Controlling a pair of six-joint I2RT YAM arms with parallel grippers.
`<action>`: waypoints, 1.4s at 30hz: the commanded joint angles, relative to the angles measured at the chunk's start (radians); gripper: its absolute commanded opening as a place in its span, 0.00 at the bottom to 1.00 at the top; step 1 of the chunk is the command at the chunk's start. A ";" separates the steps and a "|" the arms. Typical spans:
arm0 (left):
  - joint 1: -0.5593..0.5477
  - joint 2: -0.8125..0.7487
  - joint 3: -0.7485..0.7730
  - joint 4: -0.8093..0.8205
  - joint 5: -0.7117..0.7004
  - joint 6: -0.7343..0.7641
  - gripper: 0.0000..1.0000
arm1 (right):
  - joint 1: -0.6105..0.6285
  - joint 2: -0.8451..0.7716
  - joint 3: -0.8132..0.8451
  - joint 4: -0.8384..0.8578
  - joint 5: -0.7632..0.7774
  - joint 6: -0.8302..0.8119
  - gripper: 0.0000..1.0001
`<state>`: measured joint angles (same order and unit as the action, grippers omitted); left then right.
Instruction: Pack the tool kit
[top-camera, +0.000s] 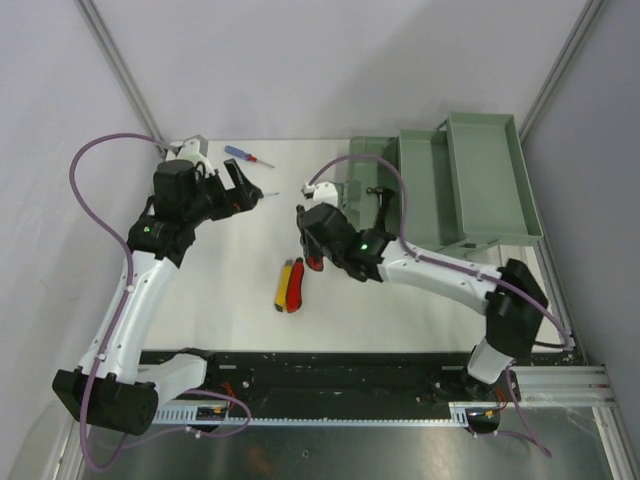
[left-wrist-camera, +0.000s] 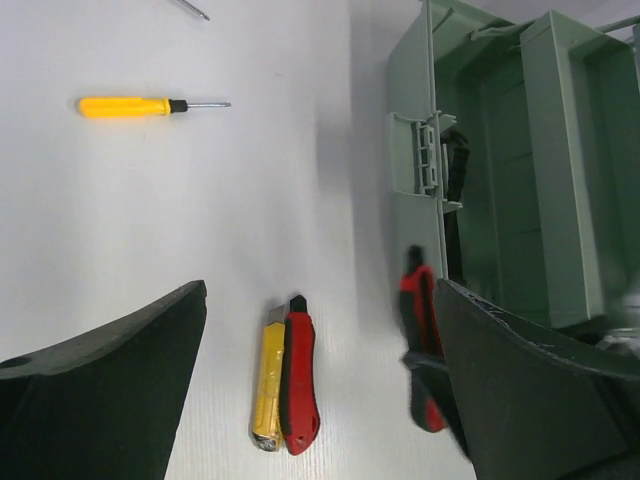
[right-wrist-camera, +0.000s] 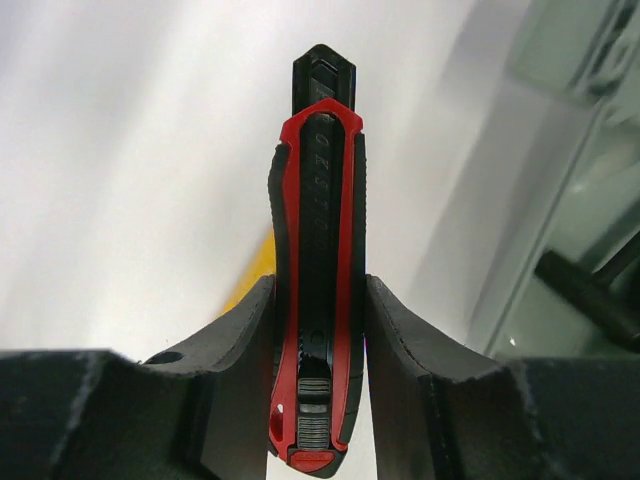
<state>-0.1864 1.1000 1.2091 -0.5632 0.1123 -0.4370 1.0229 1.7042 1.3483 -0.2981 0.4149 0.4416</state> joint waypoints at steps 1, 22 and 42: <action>0.013 -0.010 0.022 0.016 0.011 -0.002 1.00 | -0.044 -0.146 0.073 -0.015 0.084 -0.032 0.06; 0.015 0.032 0.007 0.016 0.107 0.002 0.99 | -0.582 -0.209 0.051 -0.165 0.070 -0.180 0.09; 0.014 0.047 0.004 0.016 0.119 0.005 0.99 | -0.662 -0.101 -0.014 -0.195 -0.002 -0.152 0.59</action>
<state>-0.1806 1.1454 1.2076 -0.5632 0.2138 -0.4366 0.3607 1.6314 1.3258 -0.5091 0.4099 0.2672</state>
